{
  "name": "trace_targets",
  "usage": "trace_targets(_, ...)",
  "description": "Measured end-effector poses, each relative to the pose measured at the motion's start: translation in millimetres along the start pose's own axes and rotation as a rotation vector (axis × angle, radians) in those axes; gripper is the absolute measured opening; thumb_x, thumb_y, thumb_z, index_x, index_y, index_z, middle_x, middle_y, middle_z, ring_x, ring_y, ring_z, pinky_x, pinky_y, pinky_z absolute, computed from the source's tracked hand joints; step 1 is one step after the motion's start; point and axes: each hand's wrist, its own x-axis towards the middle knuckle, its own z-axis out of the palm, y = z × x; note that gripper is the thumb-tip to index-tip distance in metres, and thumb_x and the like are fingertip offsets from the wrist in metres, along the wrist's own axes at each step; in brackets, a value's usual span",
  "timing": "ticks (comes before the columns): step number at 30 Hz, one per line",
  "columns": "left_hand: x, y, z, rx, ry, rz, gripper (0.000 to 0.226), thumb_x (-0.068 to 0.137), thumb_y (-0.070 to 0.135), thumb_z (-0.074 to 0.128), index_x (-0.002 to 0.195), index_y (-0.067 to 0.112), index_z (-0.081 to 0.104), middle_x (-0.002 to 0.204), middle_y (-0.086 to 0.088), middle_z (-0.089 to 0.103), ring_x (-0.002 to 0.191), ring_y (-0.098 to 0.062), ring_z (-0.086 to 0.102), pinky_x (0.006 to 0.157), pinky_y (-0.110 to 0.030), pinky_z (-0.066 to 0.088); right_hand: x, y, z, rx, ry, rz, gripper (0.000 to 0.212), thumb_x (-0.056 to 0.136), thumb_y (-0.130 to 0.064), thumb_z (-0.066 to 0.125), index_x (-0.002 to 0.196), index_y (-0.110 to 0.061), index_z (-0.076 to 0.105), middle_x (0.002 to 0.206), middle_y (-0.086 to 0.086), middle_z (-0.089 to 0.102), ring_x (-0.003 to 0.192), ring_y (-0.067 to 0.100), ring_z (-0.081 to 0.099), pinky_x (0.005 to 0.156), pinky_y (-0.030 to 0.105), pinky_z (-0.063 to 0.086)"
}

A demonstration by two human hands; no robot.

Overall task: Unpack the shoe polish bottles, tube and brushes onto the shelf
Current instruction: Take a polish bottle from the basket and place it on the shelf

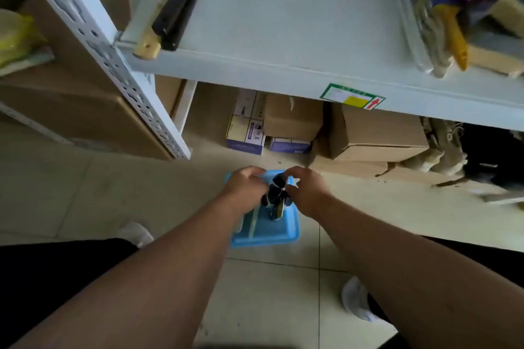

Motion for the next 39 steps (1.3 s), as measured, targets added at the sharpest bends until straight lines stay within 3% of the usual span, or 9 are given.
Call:
trace_targets(4,25,-12,17,0.194,-0.077,0.082,0.049,0.092,0.003,0.076,0.139,0.014,0.066,0.125,-0.009,0.071,0.104,-0.024,0.068,0.083,-0.025,0.053,24,10,21,-0.165,-0.065,-0.053,0.029,0.086,-0.011,0.067,0.107,-0.029,0.075,0.112,0.002,0.063,0.086,0.024,0.068,0.069,0.036,0.059)
trace_targets(8,43,-19,32,0.325,-0.169,0.188,0.051,0.094,0.013,0.072,0.144,0.024,0.064,0.131,-0.005,0.073,0.116,-0.024,0.069,0.098,-0.038,0.058,34,20,38,-0.405,-0.168,-0.137,0.038,0.086,-0.031,0.062,0.122,-0.043,0.069,0.118,0.001,0.06,0.103,0.026,0.061,0.091,0.039,0.052)
trace_targets(10,48,-23,34,0.35,-0.215,0.165,0.051,0.096,0.019,0.068,0.146,0.03,0.061,0.13,-0.002,0.072,0.112,-0.022,0.069,0.086,-0.031,0.06,38,25,46,-0.545,-0.151,-0.173,0.039,0.088,-0.039,0.054,0.125,-0.043,0.065,0.117,0.001,0.062,0.107,0.027,0.057,0.094,0.043,0.048)
trace_targets(13,54,-29,32,0.399,-0.212,0.14,0.052,0.097,0.022,0.065,0.147,0.035,0.057,0.132,-0.001,0.071,0.115,-0.023,0.068,0.096,-0.038,0.058,39,28,53,-0.55,-0.114,-0.191,0.041,0.091,-0.046,0.042,0.127,-0.045,0.061,0.112,0.0,0.063,0.107,0.026,0.054,0.092,0.044,0.045)
trace_targets(18,56,-33,24,0.41,-0.18,0.137,0.046,0.085,0.025,0.072,0.13,0.027,0.065,0.115,-0.001,0.075,0.11,-0.028,0.071,0.099,-0.047,0.057,40,28,56,-0.533,-0.062,-0.181,0.031,0.089,-0.038,0.054,0.118,-0.041,0.067,0.105,-0.003,0.065,0.106,0.025,0.051,0.09,0.039,0.036)
trace_targets(24,56,-44,-11,0.45,-0.169,0.163,0.063,0.084,-0.008,0.072,0.142,0.016,0.062,0.13,-0.008,0.071,0.114,-0.024,0.07,0.104,-0.043,0.057,28,1,31,-0.523,-0.055,-0.277,0.012,0.087,-0.027,0.063,0.096,-0.034,0.065,0.098,-0.01,0.065,0.101,0.018,0.055,0.09,0.038,0.034)
trace_targets(29,37,-28,-32,0.412,-0.213,0.24,0.079,0.074,0.011,0.083,0.146,0.031,0.059,0.13,0.004,0.071,0.118,-0.014,0.067,0.098,-0.034,0.059,12,-43,-20,-0.272,-0.098,-0.259,0.033,0.087,-0.02,0.07,0.116,-0.036,0.068,0.109,-0.01,0.067,0.096,0.015,0.063,0.09,0.035,0.046)
trace_targets(32,23,-10,-39,0.335,-0.203,0.307,0.067,0.077,0.016,0.089,0.136,0.034,0.064,0.121,0.013,0.074,0.113,-0.005,0.067,0.087,-0.021,0.054,-2,-71,-59,-0.159,-0.087,-0.318,0.037,0.088,-0.013,0.071,0.118,-0.035,0.07,0.1,-0.015,0.066,0.079,0.001,0.06,0.068,0.014,0.044)
trace_targets(39,-29,73,-57,0.303,-0.235,0.438,0.054,0.052,0.047,0.099,0.099,0.048,0.07,0.093,0.021,0.08,0.084,0.001,0.076,0.083,-0.036,0.061,-62,-136,-140,-0.161,-0.076,-0.47,0.046,0.094,-0.008,0.062,0.124,-0.043,0.064,0.099,-0.024,0.065,0.079,-0.009,0.063,0.07,0.014,0.045)
